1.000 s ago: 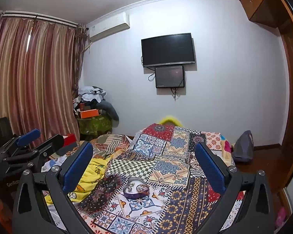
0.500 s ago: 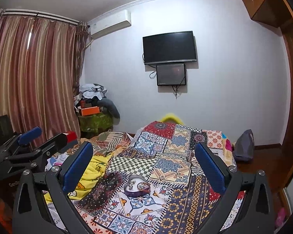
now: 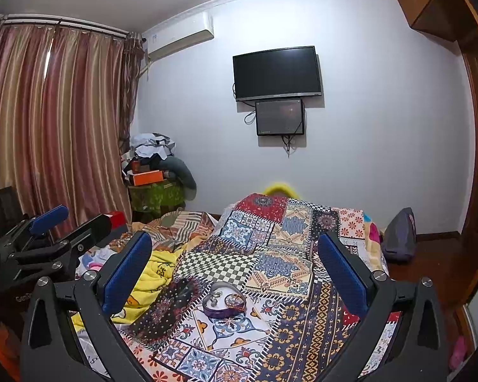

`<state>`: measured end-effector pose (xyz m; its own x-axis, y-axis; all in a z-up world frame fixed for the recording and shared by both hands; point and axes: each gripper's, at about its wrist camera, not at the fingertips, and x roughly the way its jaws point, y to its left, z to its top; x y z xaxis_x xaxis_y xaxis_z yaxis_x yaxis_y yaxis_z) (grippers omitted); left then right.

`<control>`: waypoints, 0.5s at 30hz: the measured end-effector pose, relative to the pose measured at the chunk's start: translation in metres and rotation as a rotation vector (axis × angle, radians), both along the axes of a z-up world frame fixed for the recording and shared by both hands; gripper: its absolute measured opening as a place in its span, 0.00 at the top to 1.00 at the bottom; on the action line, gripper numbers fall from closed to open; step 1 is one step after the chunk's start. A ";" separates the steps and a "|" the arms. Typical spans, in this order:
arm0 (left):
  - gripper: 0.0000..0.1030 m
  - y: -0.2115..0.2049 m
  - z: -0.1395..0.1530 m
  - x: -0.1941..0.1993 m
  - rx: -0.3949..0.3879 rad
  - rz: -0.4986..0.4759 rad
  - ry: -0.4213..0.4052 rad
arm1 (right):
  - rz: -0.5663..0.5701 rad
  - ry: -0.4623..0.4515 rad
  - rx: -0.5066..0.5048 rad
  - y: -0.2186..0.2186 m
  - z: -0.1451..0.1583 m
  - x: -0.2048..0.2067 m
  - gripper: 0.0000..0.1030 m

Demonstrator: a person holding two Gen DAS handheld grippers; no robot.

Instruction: Organize jewelry

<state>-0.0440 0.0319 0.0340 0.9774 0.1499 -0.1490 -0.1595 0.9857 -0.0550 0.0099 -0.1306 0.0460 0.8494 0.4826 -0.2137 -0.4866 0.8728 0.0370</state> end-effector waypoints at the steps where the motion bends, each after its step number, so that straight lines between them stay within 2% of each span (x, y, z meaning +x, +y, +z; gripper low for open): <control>1: 0.00 0.000 0.000 0.000 -0.001 0.000 0.002 | 0.000 0.000 -0.001 0.000 0.000 -0.001 0.00; 15: 0.00 -0.001 -0.004 0.004 0.000 -0.001 0.019 | -0.002 0.002 -0.006 0.003 0.004 -0.001 0.00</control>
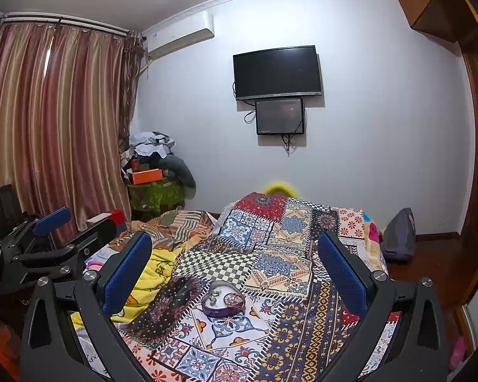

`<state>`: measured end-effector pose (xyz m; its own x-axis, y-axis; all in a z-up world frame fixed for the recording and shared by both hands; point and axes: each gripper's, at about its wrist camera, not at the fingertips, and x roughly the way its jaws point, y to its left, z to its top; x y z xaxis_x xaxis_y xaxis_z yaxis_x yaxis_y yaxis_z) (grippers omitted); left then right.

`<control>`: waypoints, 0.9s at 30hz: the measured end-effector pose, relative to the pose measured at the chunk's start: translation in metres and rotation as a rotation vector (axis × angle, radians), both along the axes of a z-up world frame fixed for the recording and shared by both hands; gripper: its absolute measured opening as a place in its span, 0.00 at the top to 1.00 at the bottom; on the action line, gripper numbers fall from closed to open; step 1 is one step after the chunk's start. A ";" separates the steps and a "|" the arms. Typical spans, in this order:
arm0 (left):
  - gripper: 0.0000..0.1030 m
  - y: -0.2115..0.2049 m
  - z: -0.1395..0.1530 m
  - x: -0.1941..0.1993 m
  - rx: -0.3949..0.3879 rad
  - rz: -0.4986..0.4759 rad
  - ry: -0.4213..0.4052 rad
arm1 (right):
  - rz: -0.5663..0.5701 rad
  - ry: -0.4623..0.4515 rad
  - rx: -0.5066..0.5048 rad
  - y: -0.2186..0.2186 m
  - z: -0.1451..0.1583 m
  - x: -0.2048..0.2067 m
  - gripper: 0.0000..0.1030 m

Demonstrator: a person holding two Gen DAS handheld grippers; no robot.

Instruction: Organize jewelry

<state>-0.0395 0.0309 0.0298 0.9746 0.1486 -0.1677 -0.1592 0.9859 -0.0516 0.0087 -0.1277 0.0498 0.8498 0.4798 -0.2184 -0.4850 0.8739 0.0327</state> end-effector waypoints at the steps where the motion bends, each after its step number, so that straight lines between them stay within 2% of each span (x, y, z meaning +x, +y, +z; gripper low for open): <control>1: 0.00 0.000 0.000 0.000 -0.001 -0.001 0.000 | 0.000 0.000 0.001 0.000 0.001 0.000 0.00; 27: 0.00 0.010 -0.005 0.005 -0.045 -0.025 0.015 | -0.010 -0.004 0.013 -0.004 -0.001 0.002 0.00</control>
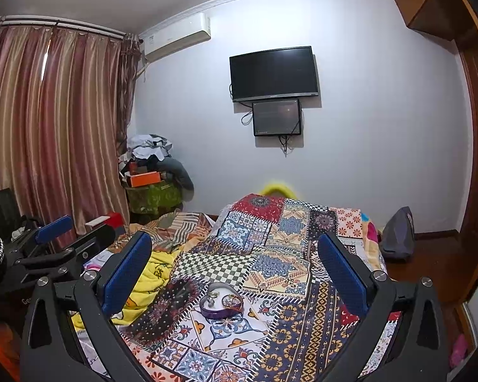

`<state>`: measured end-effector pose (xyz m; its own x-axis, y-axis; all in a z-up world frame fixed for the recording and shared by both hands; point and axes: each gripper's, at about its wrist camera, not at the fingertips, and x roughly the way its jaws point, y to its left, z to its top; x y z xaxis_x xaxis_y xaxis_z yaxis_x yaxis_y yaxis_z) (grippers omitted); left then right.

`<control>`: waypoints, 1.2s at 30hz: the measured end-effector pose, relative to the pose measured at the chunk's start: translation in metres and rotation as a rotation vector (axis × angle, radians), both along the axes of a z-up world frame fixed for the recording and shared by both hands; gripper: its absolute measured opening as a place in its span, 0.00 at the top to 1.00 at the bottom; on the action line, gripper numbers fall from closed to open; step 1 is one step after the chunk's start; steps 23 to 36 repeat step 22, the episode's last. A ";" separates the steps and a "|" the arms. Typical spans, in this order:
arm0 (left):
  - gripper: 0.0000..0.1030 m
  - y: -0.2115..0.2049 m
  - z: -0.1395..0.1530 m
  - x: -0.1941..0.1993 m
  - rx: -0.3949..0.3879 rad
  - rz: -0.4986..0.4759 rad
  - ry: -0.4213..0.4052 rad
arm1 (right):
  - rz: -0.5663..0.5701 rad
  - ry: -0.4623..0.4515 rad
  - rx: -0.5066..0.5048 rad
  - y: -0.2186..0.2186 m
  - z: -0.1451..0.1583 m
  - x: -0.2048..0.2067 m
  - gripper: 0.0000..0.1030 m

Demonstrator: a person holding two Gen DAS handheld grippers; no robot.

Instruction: Organize jewelry

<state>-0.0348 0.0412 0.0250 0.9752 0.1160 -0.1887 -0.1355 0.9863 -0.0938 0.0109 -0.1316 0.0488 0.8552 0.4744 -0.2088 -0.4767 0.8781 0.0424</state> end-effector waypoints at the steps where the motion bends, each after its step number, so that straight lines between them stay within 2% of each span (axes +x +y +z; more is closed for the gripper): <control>1: 0.00 0.000 0.000 0.000 0.000 0.001 -0.001 | -0.002 -0.001 0.000 0.000 0.000 0.000 0.00; 36: 0.00 -0.002 -0.003 -0.002 0.013 -0.009 -0.005 | -0.005 -0.001 -0.001 0.002 -0.002 0.000 0.00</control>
